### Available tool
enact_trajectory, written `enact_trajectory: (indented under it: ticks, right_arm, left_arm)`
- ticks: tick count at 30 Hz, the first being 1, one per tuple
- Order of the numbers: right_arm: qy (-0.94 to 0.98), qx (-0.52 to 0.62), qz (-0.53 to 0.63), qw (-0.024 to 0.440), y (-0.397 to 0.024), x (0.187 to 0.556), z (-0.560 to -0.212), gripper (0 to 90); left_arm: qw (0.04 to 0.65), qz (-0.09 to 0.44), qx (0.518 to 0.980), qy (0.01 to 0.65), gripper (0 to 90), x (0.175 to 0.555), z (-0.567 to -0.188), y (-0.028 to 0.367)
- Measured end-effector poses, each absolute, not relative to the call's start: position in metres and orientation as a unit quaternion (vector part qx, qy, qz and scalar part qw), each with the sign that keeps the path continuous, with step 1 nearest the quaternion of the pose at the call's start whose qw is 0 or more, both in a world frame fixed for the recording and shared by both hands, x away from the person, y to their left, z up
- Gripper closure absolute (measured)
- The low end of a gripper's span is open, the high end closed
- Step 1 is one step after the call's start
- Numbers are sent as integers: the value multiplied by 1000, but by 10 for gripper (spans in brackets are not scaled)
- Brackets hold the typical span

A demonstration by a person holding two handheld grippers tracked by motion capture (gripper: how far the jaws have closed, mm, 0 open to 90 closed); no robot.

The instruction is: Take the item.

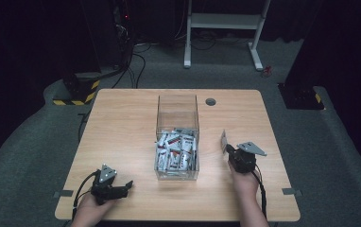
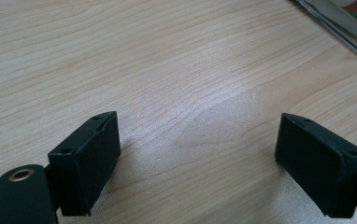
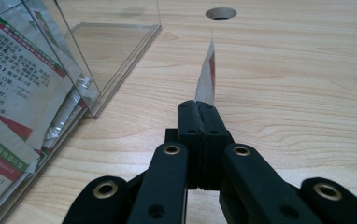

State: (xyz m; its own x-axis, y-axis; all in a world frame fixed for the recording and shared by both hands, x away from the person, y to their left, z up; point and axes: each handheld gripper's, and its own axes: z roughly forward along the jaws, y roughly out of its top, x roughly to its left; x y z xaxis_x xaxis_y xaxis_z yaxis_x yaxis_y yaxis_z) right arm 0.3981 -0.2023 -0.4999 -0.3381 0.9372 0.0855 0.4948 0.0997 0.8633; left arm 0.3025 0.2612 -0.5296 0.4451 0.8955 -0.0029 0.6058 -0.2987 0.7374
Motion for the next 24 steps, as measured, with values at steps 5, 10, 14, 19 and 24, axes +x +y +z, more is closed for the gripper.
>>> enact_trajectory:
  ticks: [5,10,14,19,24]
  right_arm:
    - [688,525,423,268,-206,399,-500,789]
    - [679,532,423,278,-212,399,-497,725]
    - [672,533,429,284,-217,395,-491,698]
    - [670,532,432,287,-221,390,-487,661]
    - [671,527,435,287,-219,387,-483,617]
  left_arm:
    - [343,211,778,482,145,303,-530,261]
    - [343,211,778,483,145,303,-530,261]
    - [344,211,776,484,145,303,-530,261]
    - [341,213,775,488,145,306,-530,261]
    - [344,211,774,489,145,306,-530,261]
